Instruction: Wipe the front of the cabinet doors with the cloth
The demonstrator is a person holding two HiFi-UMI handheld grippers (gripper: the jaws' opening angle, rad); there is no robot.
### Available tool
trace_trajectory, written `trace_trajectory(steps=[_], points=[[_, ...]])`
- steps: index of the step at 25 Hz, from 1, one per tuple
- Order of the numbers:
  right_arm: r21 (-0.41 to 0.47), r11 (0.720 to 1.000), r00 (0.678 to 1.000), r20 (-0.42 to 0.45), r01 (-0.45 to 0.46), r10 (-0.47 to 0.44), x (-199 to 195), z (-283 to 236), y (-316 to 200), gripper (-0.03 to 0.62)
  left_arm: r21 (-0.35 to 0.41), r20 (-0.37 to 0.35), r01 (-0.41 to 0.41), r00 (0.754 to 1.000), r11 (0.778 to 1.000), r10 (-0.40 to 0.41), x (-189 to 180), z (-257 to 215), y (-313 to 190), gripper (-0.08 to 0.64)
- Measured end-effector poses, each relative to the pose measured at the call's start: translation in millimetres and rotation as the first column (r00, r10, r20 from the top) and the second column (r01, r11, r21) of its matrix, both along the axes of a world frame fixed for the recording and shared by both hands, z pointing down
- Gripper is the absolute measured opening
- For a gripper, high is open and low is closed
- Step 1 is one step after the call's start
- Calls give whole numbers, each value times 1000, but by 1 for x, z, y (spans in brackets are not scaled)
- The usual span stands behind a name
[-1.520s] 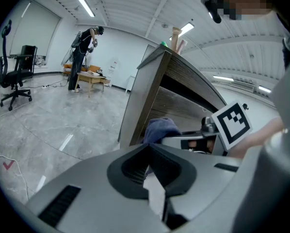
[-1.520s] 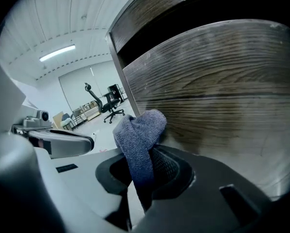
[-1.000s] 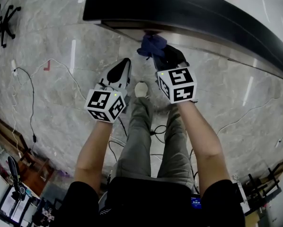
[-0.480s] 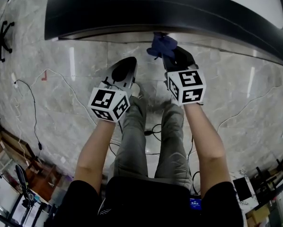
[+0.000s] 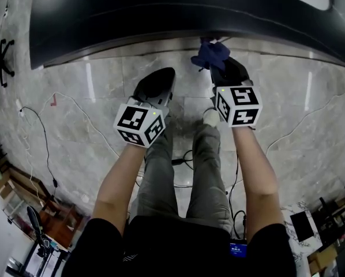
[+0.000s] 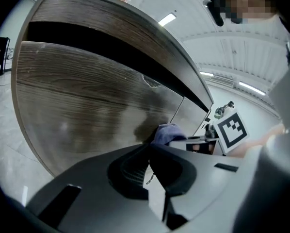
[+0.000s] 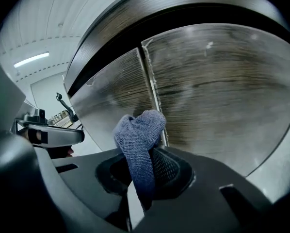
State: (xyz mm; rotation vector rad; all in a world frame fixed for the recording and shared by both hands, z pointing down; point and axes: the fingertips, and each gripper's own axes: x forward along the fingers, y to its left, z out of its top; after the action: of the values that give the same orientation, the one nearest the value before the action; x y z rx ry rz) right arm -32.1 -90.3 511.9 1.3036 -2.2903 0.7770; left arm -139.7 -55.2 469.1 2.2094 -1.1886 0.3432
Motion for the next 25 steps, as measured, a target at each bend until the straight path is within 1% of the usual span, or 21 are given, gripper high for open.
trace_trajectory(steps=[2, 4, 8, 11, 14, 19, 25], points=[[-5, 1000, 1000, 1, -10, 10, 8, 1, 2, 71, 3, -6, -7, 1000, 1000, 7, 9, -1, -2, 9], [-10, 1000, 1000, 8, -6, 6, 7, 0, 7, 71, 4, -18, -7, 1000, 1000, 7, 13, -2, -3, 9], [-27, 999, 999, 17, 40, -40, -11, 5, 23, 71, 0, -25, -4, 1000, 1000, 4, 11, 0, 2, 9], [-45, 997, 998, 26, 61, -60, -30, 10, 31, 71, -2, -14, -4, 1000, 1000, 4, 0, 2, 6, 9], [-55, 995, 996, 39, 83, -81, -55, 13, 37, 71, -4, -3, 21, 1000, 1000, -21, -23, 5, 8, 9], [-71, 988, 990, 47, 136, -133, -110, 20, 46, 71, -1, -2, 81, 997, 997, -81, -76, 7, 13, 9], [-74, 972, 974, 50, 223, -220, -179, 26, 54, 71, -21, 8, 169, 986, 985, -169, -139, 18, 27, 9]])
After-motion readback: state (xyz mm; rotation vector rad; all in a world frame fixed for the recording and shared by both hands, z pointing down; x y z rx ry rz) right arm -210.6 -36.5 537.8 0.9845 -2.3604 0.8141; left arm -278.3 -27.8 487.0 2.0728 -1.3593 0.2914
